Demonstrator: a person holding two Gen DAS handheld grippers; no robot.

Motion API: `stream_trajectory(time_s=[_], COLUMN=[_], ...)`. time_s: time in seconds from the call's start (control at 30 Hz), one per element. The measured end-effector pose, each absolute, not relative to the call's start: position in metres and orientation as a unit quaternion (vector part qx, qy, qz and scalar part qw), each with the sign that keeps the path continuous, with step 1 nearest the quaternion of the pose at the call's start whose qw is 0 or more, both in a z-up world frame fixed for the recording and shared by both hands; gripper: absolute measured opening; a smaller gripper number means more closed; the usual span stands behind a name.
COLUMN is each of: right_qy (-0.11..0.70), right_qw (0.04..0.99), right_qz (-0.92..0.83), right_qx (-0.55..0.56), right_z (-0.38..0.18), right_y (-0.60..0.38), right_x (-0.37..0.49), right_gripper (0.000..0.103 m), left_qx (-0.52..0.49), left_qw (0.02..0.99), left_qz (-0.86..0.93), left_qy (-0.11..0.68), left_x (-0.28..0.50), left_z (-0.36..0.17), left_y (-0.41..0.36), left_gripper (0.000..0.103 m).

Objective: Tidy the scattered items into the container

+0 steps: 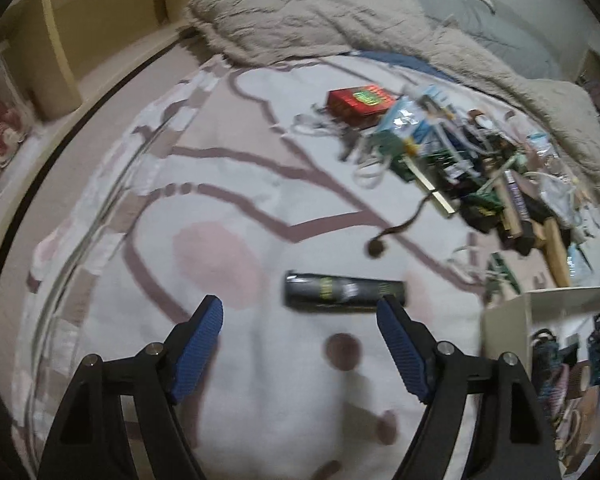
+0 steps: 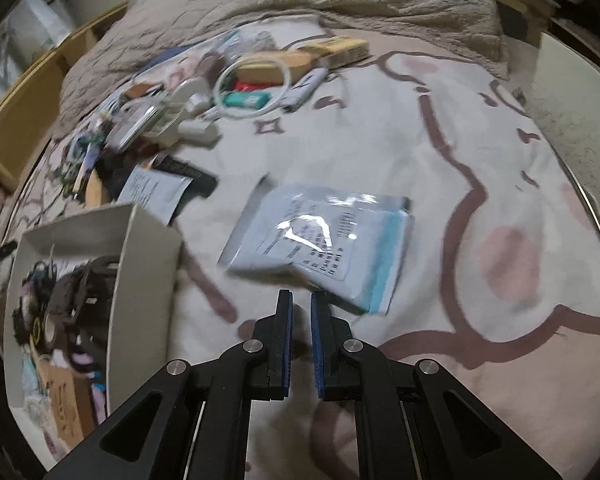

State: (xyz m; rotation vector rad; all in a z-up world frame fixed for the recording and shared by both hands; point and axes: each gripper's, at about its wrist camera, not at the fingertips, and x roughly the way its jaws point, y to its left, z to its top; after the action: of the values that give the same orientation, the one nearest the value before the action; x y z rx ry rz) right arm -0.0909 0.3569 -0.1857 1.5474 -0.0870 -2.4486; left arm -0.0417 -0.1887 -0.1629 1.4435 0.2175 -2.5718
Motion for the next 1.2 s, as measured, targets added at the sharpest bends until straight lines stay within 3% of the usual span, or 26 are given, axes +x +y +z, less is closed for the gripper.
stream_trajectory(time_s=[0.3,0.37,0.6,0.67,0.7,0.73,0.77,1.2], right_qy=[-0.076,-0.079,-0.068,-0.063,-0.059,-0.054,-0.047,0.007], right_qw=[0.083,0.071,0.067,0.070,0.067,0.062,0.054,0.098], right_qz=[-0.844,-0.849,-0.868,-0.873,-0.876,-0.881,-0.891,-0.892], right_qx=[0.525,0.518,0.487,0.479,0.473,0.465,0.449,0.442], right_z=[-0.180,-0.177,-0.169,-0.167,-0.166,-0.164,-0.161,-0.174], right_y=[0.385,0.390,0.393,0.390,0.389,0.387,0.386,0.358], right_x=[-0.095,-0.094,-0.093,-0.092,-0.092,-0.092,-0.090,-0.114], right_gripper=[0.009,0.009,0.009,0.019,0.050,0.093,0.103,0.103], left_qx=[0.505,0.502,0.492,0.493,0.493,0.492,0.491,0.499], left_qw=[0.092,0.095,0.101,0.102,0.102,0.102,0.101,0.105], left_qz=[-0.857,-0.859,-0.865,-0.864,-0.864,-0.865,-0.865,-0.860], left_qy=[0.046,0.039,0.010,0.004,0.002,0.001,0.000,0.005], left_x=[-0.054,-0.058,-0.067,-0.069,-0.069,-0.069,-0.069,-0.072], left_z=[-0.184,-0.185,-0.189,-0.192,-0.193,-0.193,-0.194,-0.204], left_y=[-0.164,-0.160,-0.151,-0.150,-0.150,-0.150,-0.150,-0.154], left_gripper=[0.086,0.092,0.092,0.093,0.094,0.094,0.095,0.103])
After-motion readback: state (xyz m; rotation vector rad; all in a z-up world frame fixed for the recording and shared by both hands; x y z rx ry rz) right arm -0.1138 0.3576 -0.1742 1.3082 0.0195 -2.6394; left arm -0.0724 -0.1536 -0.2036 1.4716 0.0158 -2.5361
